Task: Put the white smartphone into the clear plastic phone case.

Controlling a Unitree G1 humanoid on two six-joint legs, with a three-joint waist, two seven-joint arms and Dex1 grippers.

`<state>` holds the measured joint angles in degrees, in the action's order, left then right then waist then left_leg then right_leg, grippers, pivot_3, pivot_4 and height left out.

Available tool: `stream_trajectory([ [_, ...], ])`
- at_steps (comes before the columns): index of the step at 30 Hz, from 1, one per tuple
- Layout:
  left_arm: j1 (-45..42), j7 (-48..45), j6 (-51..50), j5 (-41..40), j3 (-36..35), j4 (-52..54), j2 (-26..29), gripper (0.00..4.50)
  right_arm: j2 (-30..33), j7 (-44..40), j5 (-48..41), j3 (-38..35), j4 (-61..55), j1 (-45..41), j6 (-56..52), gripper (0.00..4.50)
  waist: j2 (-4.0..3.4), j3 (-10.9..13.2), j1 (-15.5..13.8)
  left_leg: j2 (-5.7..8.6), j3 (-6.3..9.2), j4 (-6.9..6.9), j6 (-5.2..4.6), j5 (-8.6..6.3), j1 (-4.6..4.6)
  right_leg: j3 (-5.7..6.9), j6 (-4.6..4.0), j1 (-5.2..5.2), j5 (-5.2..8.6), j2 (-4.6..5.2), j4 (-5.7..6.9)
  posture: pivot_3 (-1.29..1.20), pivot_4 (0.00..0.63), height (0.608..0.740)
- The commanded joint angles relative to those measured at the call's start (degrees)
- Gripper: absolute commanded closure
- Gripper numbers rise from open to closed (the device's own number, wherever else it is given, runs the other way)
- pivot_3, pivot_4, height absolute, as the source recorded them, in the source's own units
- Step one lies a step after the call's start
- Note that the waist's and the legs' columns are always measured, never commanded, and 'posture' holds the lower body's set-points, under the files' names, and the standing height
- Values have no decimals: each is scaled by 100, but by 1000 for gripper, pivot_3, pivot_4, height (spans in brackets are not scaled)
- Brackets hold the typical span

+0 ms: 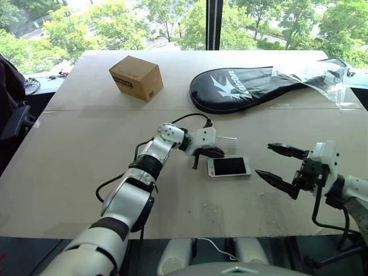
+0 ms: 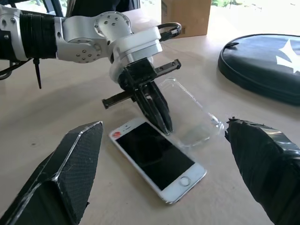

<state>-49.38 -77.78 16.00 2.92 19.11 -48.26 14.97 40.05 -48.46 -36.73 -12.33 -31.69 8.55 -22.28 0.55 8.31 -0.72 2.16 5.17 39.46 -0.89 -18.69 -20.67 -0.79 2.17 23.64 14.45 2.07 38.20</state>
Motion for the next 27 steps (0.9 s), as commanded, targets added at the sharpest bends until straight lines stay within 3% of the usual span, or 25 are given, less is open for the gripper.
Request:
stream_trajectory([
  [1, 374, -427, -412, -56, 269, 601, -47, 4399, 138, -29, 129, -175, -138, 58, 96, 0, 0, 0, 6, 0, 0, 0, 0, 0, 1, -1, 0, 0, 0, 0, 0, 0, 150, 740],
  [8, 673, -200, -696, -48, 244, 1063, -21, 4399, 269, -112, 153, -60, -57, -16, 4, 0, 0, -1, 1, -4, 0, -1, 0, 0, 2, -1, 0, -1, 0, -3, 0, 0, 150, 740],
  [11, 653, -197, -759, -163, 158, 1133, -40, 3619, 285, -175, 36, -60, -7, -66, -86, 0, 0, -1, -6, -4, -1, -1, 0, 0, 2, -1, 0, -1, 0, -3, 0, 0, 150, 740],
  [17, 673, -43, -667, -535, -109, 1455, -134, 887, 259, -243, 75, 212, 76, -233, -207, 0, 0, 0, 11, -5, -1, 0, 0, 0, 3, -2, 0, -1, 0, -3, 0, 0, 150, 740],
  [18, 665, 14, -661, -599, -174, 1532, -150, 729, 238, -249, 201, 328, 111, -249, -140, 0, 2, 1, 14, -6, -1, 0, 0, 0, 2, -2, 0, 0, 0, -3, 0, 0, 150, 740],
  [19, 667, 25, -719, -673, -218, 1638, -150, 14, 215, -255, 283, 408, 133, -250, -90, 0, 2, 1, 11, -8, 0, 0, 0, 0, 0, -2, 0, 1, 0, -3, 0, 0, 150, 740],
  [27, 843, -239, -2186, -1370, -544, 3409, 722, 14, 461, -1181, 1289, 1473, 1074, -741, 753, 0, 1, 2, 141, -10, -4, 0, 1, 0, 4, -7, 0, 0, 0, -4, 0, 0, 150, 740],
])
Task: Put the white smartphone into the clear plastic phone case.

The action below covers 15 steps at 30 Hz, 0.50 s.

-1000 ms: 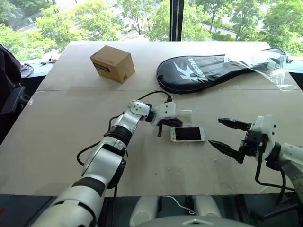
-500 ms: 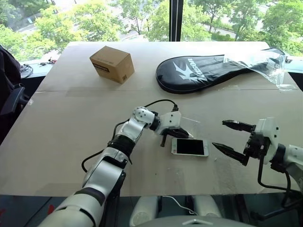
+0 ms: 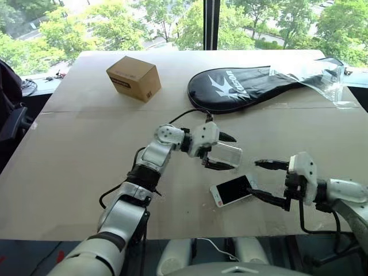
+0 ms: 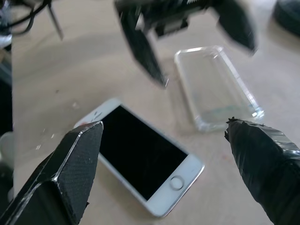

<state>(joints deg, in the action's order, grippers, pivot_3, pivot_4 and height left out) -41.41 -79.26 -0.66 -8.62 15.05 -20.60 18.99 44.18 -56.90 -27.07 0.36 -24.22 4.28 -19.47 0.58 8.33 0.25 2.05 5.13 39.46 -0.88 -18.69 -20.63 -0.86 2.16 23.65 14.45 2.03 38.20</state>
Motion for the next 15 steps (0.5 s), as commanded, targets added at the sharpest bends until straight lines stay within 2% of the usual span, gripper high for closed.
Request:
stream_trajectory([
  [1, 102, -150, -640, -231, -142, 837, 520, 14, 106, -565, 415, 342, 530, -460, 594, 0, -2, 0, 63, -1, -1, -1, 0, 0, 1, -1, 0, 0, 0, 0, 1, 0, 150, 740],
  [7, 596, -55, -1655, -425, -293, 1920, 1385, 14, 117, -1642, 910, 996, 1765, -1488, 1372, 0, -6, 7, 104, -4, -2, -3, 1, 0, 3, -4, 0, 1, 0, 1, -1, 0, 150, 740],
  [11, 1314, -89, -2094, -489, -299, 2901, 2113, 14, -15, -2226, 1123, 1328, 2550, -2090, 1815, 0, -8, 8, 94, -8, 3, -6, 1, 0, 0, -7, -1, 2, 0, 11, -12, 0, 150, 740],
  [15, 1818, 224, -2419, -773, -582, 3648, 2359, 14, -111, -2739, 1250, 1580, 3048, -2461, 2108, 0, -9, 11, 26, -9, 16, -6, 2, 0, -11, -6, -2, 4, -1, 25, -21, 0, 150, 740],
])
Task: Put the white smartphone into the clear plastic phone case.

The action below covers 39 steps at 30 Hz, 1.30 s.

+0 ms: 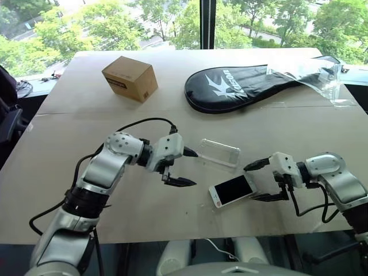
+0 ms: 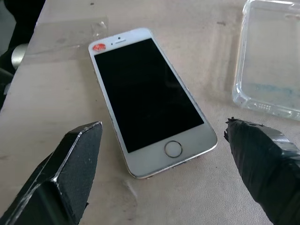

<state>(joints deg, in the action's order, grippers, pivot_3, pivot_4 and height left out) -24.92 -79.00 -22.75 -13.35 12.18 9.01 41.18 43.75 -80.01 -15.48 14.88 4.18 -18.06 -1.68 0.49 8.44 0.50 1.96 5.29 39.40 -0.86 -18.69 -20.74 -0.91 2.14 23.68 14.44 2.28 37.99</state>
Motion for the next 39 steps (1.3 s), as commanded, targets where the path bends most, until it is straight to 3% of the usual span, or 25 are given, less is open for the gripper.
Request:
stream_trajectory([
  [1, 278, 229, -238, -343, -341, 830, 198, 14, -81, -558, 150, 198, 311, -278, 512, 0, -1, 0, -1, 0, 0, 0, 0, 0, 0, -1, 0, -1, 0, 2, 0, 0, 150, 740],
  [7, 589, 285, -348, -694, -497, 1314, 442, 14, -218, -1004, 292, 464, 774, -521, 1175, 0, -2, 1, 22, 2, -1, -4, 1, 0, 2, -1, 0, -1, 0, 6, 0, 0, 150, 740],
  [17, 576, 579, -304, -1075, -547, 1532, 374, 14, -215, -797, 483, 665, 1004, -665, 713, 0, -2, -1, 51, -7, -11, -5, 2, 0, 13, -9, -8, -3, -4, -2, 3, 0, 150, 740],
  [20, 542, 595, -247, -996, -466, 1451, 424, 0, -167, -723, 537, 631, 999, -600, 784, 698, -2, -1, 34, -7, -12, -4, 2, 0, 14, -10, -8, -4, -5, -2, 3, 0, 150, 740],
  [22, 533, 562, -214, -1006, -435, 1410, 424, 0, -128, -667, 598, 616, 967, -534, 800, 1552, -2, -1, 16, -6, -11, -5, 2, 0, 13, -9, -8, -4, -5, -1, 1, 0, 150, 740],
  [27, 349, 591, -13, -840, -359, 1082, 375, 0, -73, -466, 628, 471, 843, -323, 836, 1584, -1, -2, -21, -3, -8, -4, 2, 0, 10, -5, -8, -5, -5, 2, -2, 0, 150, 740],
  [34, -136, 804, 122, -776, -444, 322, 140, 0, 32, 108, -11, -284, -586, 203, 184, 1584, -3, -1, -75, -1, -4, -5, 2, 0, 2, -2, -8, -2, -5, 2, -4, 0, 150, 740],
  [39, -416, 830, 257, -870, -603, -173, -63, 0, 49, 1059, -900, -854, -2447, 668, -1431, 1584, -7, 3, -46, -4, -4, -5, 2, 0, -6, -4, -8, 8, -5, 0, 0, 0, 150, 740],
])
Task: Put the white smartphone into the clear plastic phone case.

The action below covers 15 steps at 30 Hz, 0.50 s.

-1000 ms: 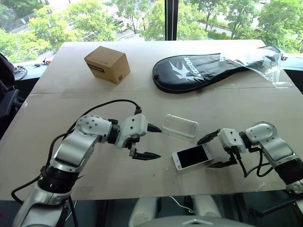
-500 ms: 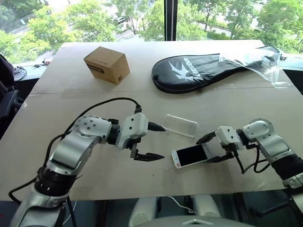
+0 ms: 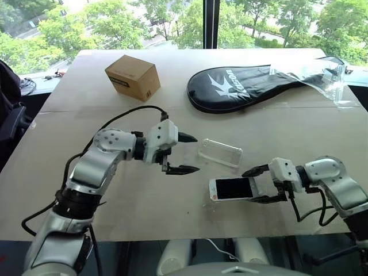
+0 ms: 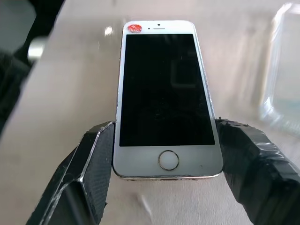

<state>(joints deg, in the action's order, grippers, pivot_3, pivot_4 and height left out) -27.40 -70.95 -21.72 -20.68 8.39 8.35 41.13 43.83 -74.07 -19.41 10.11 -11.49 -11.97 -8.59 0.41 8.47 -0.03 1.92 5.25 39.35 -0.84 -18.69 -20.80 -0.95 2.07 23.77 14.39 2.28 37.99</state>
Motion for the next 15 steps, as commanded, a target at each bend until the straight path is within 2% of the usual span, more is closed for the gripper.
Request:
stream_trajectory([
  [1, -241, 17, 204, -118, -220, -223, -110, 0, 51, 602, -624, -459, -1069, 120, -972, 1584, 1, 0, 9, 0, 3, 1, 0, 0, 1, 2, 0, -2, 0, 0, 0, 0, 150, 740],
  [2, -310, 5, 231, -119, -215, -324, -167, 0, 56, 731, -706, -538, -1194, 158, -1164, 1584, 1, 0, 8, 0, 3, 1, 0, 0, 1, 3, 0, -3, 0, 1, 0, 0, 150, 740],
  [5, -482, -146, 101, -233, -164, -566, -301, 825, 102, 1132, -570, -644, -1190, 87, -1540, 1584, 1, 0, 11, 4, 2, 1, 0, 0, 2, 3, 0, -5, 0, 2, -3, 0, 150, 740],
  [6, -518, -230, 115, -234, -120, -634, -326, 978, 202, 1176, -339, -579, -1068, 28, -1510, 1584, 1, 0, 14, 5, 0, 1, 0, 0, 2, 2, 1, -5, 0, 2, -3, 0, 150, 740],
  [9, -675, -311, 336, -85, -1, -950, -491, 2333, 265, 1413, 193, -432, -665, -239, -1344, 1584, 1, 0, 26, 7, -3, 2, -1, 0, 2, 4, 1, -4, 0, 1, -2, 0, 150, 740],
  [12, -824, -336, 641, 144, 67, -1330, -556, 3509, 220, 1423, 99, -449, -728, -303, -1494, 1584, 2, 1, 54, 6, -3, 0, 0, 0, 4, 7, 1, -4, 0, -1, -1, 0, 150, 740],
  [14, -873, -404, 732, 159, 60, -1435, -557, 4445, 228, 1436, 29, -386, -939, -242, -1721, 1584, 2, 1, 71, 3, 0, -4, 0, 0, -1, 4, 0, 0, 0, -3, -3, 0, 150, 740],
  [15, -889, -432, 738, 138, 47, -1450, -562, 4445, 186, 1518, 61, -337, -1019, -218, -1785, 1584, 2, 1, 81, 3, -2, -5, 0, 0, -1, 4, 0, 1, 0, -3, -4, 0, 150, 740],
])
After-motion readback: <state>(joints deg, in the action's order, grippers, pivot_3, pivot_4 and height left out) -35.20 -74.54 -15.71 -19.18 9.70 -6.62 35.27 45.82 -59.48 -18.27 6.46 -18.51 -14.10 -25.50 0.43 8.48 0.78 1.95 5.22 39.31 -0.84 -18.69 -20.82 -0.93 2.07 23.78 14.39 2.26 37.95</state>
